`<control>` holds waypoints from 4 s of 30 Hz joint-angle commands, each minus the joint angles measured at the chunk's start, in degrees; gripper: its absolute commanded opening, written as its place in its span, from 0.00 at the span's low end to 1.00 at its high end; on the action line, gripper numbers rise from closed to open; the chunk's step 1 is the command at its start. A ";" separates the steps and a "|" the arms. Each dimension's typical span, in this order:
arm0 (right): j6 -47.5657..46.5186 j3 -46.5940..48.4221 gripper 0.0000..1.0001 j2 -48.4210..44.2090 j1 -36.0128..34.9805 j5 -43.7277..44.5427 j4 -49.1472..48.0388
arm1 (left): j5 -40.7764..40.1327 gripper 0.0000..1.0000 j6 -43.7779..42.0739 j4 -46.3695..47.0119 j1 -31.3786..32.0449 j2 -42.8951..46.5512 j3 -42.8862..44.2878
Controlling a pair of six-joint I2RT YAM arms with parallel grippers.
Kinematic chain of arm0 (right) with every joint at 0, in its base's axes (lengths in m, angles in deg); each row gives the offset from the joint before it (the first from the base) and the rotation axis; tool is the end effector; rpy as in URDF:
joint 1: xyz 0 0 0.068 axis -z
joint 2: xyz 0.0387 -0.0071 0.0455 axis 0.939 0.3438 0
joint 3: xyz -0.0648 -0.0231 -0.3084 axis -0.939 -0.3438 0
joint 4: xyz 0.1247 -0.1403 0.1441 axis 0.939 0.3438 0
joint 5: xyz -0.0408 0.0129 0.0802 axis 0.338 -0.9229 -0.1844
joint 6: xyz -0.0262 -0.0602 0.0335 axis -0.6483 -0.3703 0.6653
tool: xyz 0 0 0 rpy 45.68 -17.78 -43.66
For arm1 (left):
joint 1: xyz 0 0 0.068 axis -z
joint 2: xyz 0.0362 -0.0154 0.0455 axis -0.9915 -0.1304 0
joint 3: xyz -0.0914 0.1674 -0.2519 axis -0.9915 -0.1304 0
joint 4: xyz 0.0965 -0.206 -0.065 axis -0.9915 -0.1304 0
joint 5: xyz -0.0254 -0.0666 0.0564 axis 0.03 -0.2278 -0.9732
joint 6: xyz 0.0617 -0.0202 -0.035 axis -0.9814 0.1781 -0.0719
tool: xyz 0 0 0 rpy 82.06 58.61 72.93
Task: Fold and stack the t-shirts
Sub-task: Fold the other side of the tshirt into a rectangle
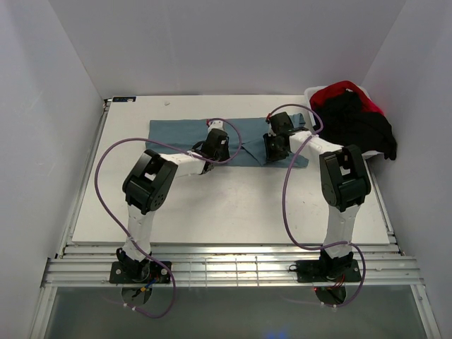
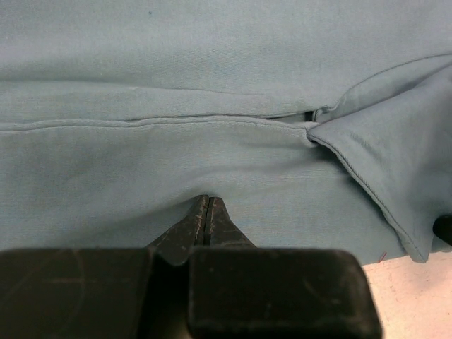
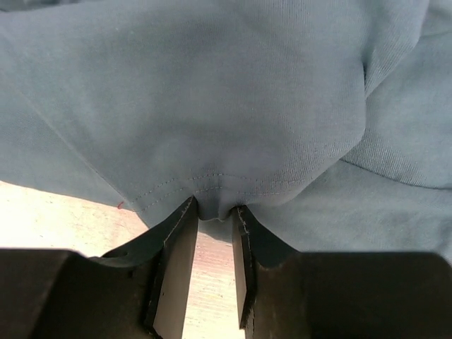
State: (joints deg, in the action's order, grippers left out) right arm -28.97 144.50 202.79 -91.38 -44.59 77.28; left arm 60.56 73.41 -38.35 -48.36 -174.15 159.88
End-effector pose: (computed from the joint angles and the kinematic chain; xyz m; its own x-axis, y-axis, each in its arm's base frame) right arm 0.4009 0.1547 0.2122 -0.8187 -0.1456 -0.5555 -0.2086 0.9766 0.0514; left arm 0.3952 -0.2535 0.1805 -0.6667 -0.1337 -0.7332 0.1111 0.9550 -0.2752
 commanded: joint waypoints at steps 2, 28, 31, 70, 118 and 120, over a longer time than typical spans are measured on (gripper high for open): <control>-0.07 3.50 0.32 -0.93 -0.21 0.97 -1.06 | 0.39 0.00 0.69 0.75 0.74 2.65 -0.81; -0.95 23.26 0.08 10.31 -0.04 4.57 -3.26 | -2.07 0.00 1.22 1.19 4.78 7.13 -6.87; -0.60 27.91 0.08 12.77 0.05 5.01 -3.17 | -2.59 0.00 1.31 1.19 4.87 7.84 -8.10; -7.19 20.99 0.39 12.25 2.60 0.27 -12.75 | 0.13 0.00 -1.85 1.81 10.23 2.92 7.71; -15.80 38.67 0.49 22.98 4.71 29.96 -12.48 | -3.74 0.00 -7.56 4.35 4.70 -6.41 13.69; -15.89 36.30 0.53 20.79 4.88 30.76 -15.71 | -4.53 0.00 -8.09 4.44 4.70 -4.48 12.64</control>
State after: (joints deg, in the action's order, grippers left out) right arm -43.37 181.07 224.91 -87.17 -18.67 67.03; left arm 57.37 66.38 -34.74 -43.50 -184.44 174.02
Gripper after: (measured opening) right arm 0.520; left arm 0.019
